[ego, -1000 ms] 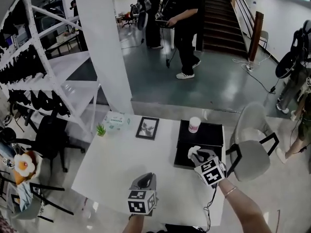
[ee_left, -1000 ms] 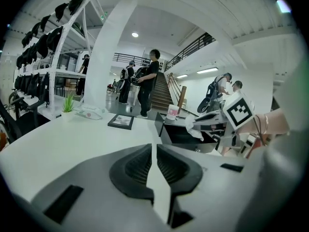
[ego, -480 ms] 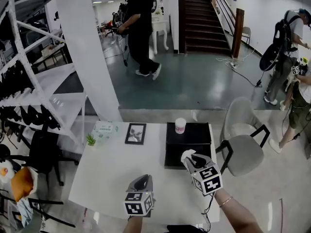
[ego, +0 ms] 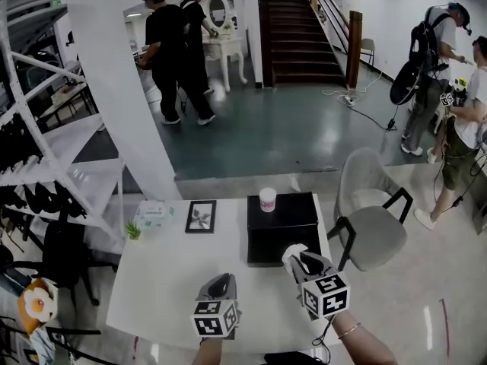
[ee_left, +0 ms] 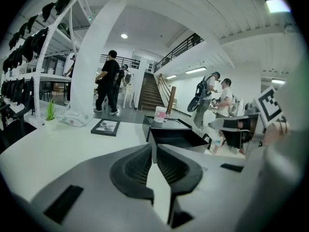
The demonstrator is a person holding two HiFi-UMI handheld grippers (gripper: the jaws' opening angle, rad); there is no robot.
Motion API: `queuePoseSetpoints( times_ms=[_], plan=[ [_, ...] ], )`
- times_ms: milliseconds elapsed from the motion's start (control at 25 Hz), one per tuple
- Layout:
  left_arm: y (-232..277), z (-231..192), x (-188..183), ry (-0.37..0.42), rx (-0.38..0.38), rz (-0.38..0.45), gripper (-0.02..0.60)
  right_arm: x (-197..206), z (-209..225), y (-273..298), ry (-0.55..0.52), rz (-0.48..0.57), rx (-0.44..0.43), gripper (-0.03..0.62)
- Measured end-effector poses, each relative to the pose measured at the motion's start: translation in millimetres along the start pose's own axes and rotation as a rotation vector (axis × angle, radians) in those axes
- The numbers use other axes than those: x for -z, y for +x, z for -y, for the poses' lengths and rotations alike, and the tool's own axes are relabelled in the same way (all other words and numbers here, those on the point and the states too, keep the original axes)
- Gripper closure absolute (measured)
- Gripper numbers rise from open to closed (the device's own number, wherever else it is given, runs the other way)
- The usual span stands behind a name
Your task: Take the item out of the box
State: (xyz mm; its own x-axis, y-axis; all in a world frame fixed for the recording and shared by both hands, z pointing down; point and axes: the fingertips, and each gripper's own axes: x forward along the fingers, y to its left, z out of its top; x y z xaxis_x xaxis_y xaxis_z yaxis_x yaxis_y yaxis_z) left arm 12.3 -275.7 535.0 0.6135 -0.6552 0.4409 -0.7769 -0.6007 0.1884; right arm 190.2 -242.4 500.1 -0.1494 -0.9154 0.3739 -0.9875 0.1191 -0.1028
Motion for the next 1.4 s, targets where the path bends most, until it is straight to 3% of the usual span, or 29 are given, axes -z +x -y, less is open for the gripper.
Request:
queuePoseSetpoints(
  times_ms=[440,1400],
  plan=[
    [2.5,7.9,0.5,0.006,0.011,0.006,0.554,4.6,5.9,-32.2,0.073,0.047,0.055,0.531],
    [8.0,23.8,5.0,0.015,0.033,-0.005,0.554,20.9,26.3,-60.5,0.108,0.055,0.116,0.536]
  ],
)
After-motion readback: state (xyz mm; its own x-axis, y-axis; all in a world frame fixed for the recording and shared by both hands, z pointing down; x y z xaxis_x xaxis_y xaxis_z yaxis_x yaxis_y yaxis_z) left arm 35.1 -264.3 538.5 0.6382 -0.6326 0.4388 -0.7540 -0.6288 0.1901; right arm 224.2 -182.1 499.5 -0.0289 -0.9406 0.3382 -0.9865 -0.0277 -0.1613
